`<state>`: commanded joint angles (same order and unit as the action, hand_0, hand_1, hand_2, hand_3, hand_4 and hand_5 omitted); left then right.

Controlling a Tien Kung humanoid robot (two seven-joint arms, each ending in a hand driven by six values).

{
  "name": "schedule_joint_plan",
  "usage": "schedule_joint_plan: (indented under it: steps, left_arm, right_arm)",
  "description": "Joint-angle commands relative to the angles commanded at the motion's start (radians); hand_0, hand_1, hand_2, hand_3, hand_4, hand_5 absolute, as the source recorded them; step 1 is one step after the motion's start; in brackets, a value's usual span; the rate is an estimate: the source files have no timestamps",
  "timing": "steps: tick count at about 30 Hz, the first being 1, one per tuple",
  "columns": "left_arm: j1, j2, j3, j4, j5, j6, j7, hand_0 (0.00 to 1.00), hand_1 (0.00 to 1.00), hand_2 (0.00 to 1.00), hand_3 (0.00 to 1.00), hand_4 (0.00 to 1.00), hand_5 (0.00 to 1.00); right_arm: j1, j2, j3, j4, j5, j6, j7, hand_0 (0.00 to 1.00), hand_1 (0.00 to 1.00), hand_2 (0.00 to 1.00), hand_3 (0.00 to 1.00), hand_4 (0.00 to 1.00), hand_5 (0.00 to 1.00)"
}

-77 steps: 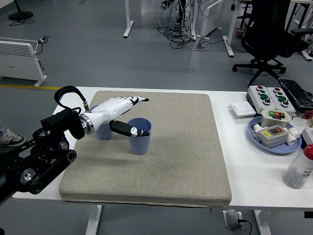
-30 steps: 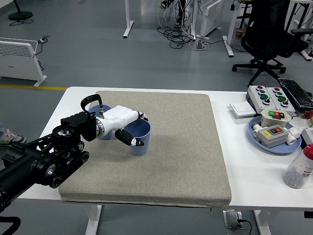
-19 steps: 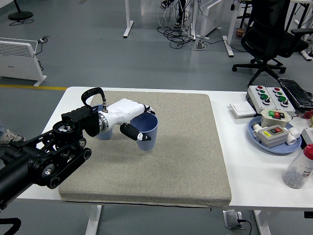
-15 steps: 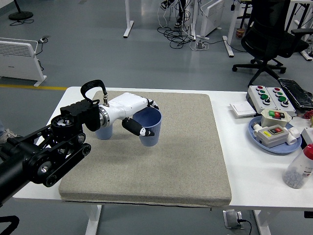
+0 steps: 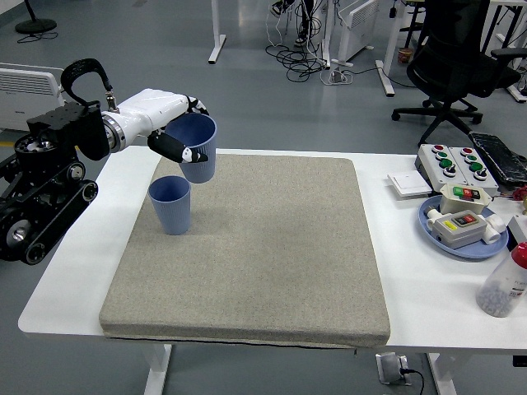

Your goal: Push cup pick cup insert cup

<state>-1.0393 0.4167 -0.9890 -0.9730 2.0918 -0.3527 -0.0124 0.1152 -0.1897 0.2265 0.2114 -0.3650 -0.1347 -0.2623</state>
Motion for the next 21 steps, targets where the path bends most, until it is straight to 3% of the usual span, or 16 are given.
schedule_joint_plan:
  steps: [7, 21]
  left_arm:
    - [0.001, 0.002, 0.014, 0.095, -0.005, 0.012, -0.017, 0.394, 0.46, 0.442, 0.487, 0.524, 0.141]
    - [-0.008, -0.006, 0.032, 0.171, -0.019, 0.038, -0.04, 0.39, 0.463, 0.444, 0.49, 0.53, 0.144]
  right_arm:
    - [-0.003, 0.001, 0.007, 0.001, -0.008, 0.0, -0.004, 0.71, 0.606, 0.693, 0.623, 0.205, 0.543]
    - [0.004, 0.0, 0.007, 0.003, -0.008, -0.001, -0.002, 0.709, 0.607, 0.694, 0.623, 0.205, 0.546]
